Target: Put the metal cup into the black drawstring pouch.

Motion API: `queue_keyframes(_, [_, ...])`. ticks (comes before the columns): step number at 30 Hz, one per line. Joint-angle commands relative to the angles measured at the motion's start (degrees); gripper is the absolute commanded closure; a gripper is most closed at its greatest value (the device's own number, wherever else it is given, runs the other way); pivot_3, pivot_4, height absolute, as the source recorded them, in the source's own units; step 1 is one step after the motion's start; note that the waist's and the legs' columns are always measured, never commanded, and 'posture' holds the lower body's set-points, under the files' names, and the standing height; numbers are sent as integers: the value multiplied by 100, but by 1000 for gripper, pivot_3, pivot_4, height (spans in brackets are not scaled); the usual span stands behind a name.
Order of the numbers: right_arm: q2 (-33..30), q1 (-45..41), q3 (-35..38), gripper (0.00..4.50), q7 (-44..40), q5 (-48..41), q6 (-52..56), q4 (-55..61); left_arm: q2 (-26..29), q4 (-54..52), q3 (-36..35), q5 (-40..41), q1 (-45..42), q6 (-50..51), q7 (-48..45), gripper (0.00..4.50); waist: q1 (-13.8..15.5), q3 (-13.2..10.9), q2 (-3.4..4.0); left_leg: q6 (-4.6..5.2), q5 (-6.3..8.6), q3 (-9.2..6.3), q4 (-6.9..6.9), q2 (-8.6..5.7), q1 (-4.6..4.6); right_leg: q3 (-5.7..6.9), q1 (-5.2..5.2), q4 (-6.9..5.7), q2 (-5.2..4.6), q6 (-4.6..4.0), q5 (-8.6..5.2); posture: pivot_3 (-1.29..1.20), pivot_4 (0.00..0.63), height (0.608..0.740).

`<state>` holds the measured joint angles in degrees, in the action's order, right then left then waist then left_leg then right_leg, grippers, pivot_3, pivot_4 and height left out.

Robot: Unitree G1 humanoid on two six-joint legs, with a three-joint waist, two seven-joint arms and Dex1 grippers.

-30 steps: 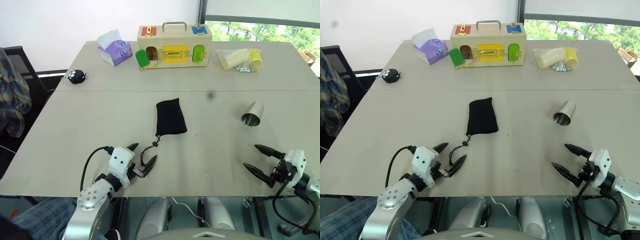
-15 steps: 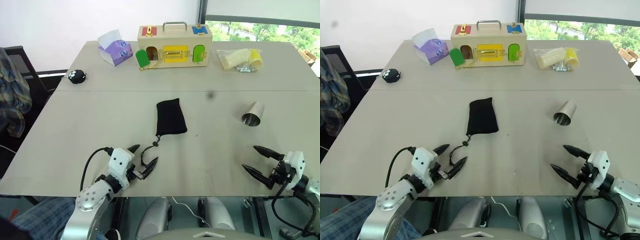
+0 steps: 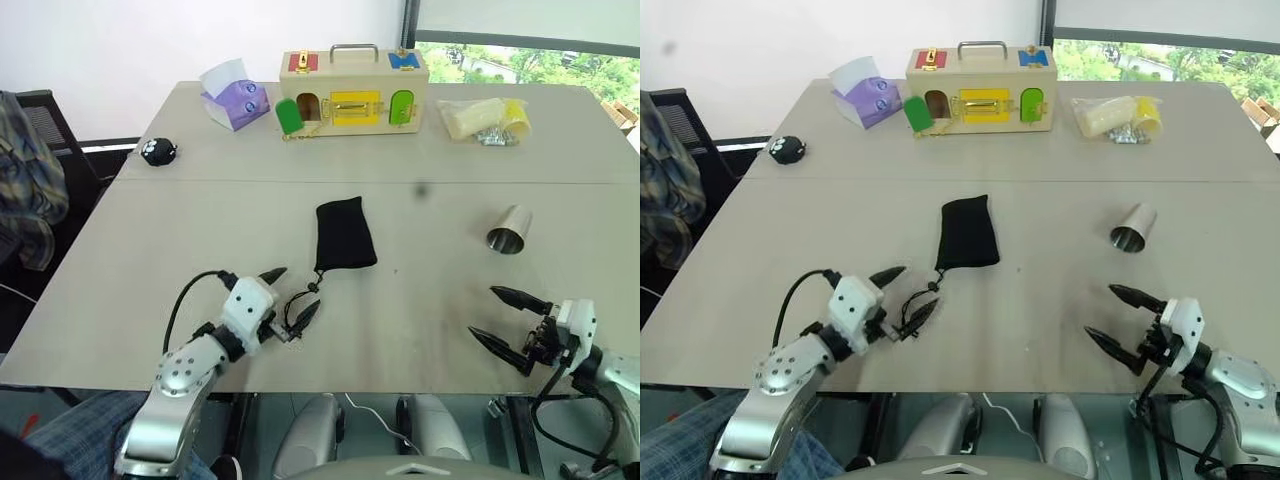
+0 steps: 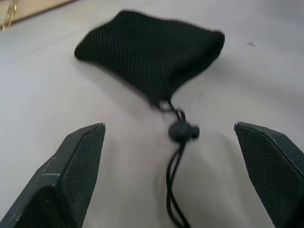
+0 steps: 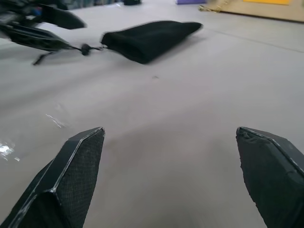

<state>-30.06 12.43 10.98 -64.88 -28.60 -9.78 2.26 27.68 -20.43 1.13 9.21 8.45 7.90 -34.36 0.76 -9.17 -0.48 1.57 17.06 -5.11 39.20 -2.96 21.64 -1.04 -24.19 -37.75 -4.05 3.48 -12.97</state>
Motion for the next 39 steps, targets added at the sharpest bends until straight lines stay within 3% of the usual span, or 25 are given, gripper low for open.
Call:
queue_keyframes(1, [98, -13, -145, 6, 130, -85, 82, 439, -93, 379, 199, -287, -638, -79, 127, 0, 14, 0, 0, 0, 0, -4, 2, -1, 1, 5, 0, 0, 1, 0, 0, 0, 150, 710])
queue_keyframes(6, [156, 29, -148, 6, 265, -63, 67, 510, -127, 1051, 457, -786, -1277, -478, 260, 0, -12, 0, 1, -17, -10, -3, 2, -3, 1, 5, -1, -2, 2, 0, 1, 0, 150, 710])
queue_keyframes(13, [140, 162, -98, 6, 364, -60, -1, 561, -293, 1560, 534, -841, -1614, -822, 265, 0, -2, 0, 1, -20, -11, -5, 2, -2, 3, 6, -2, -2, 0, 1, 1, 0, 150, 710])
queue_keyframes(14, [140, 170, -92, 0, 375, -61, -3, 570, -319, 1601, 531, -827, -1637, -853, 276, 503, -3, 0, 1, -11, -6, -5, 2, -2, 2, 5, -2, -2, 0, 1, 1, 0, 150, 710])
queue_keyframes(15, [143, 180, -88, 0, 385, -59, -8, 575, -336, 1629, 538, -821, -1663, -869, 280, 576, 0, 0, 1, -5, -3, -5, 2, -2, 2, 5, -2, -2, 0, 1, 1, 0, 150, 710])
queue_keyframes(23, [125, 244, -53, 0, 453, -78, -53, 617, -482, 1731, 604, -851, -1781, -938, 311, 4193, -5, 0, 1, -7, -4, -5, 2, -3, 2, 6, -2, -3, 1, 1, 1, 0, 150, 710])
queue_keyframes(24, [124, 238, -40, 0, 464, -77, -64, 615, -496, 1731, 620, -853, -1785, -943, 305, 4425, -4, 0, 1, -8, -5, -6, 2, -3, 2, 6, -2, -3, 1, 1, 1, 0, 150, 710])
queue_keyframes(30, [298, -262, 291, 0, 1275, 254, -248, 162, -650, 1634, 565, -831, -1970, -664, 433, 4425, -2, 0, 1, -9, -5, -4, 3, -3, 2, 5, -1, -4, 2, 1, 1, 0, 150, 710])
queue_keyframes(34, [363, -892, 426, 0, 2667, 1129, 34, -354, -1061, 1306, 304, -321, -2238, 274, 686, 4425, 0, 0, 1, -26, -16, -3, 4, -8, 1, 6, -3, -10, 5, 1, 1, 0, 150, 710])
queue_keyframes(39, [476, -1481, 347, 0, 3607, 1654, 344, -710, -1392, 932, 144, 15, -2627, 1391, 1009, 4425, -7, 0, 1, -29, -17, -5, 5, -8, 4, 7, -6, -15, 6, 1, 1, 0, 150, 710])
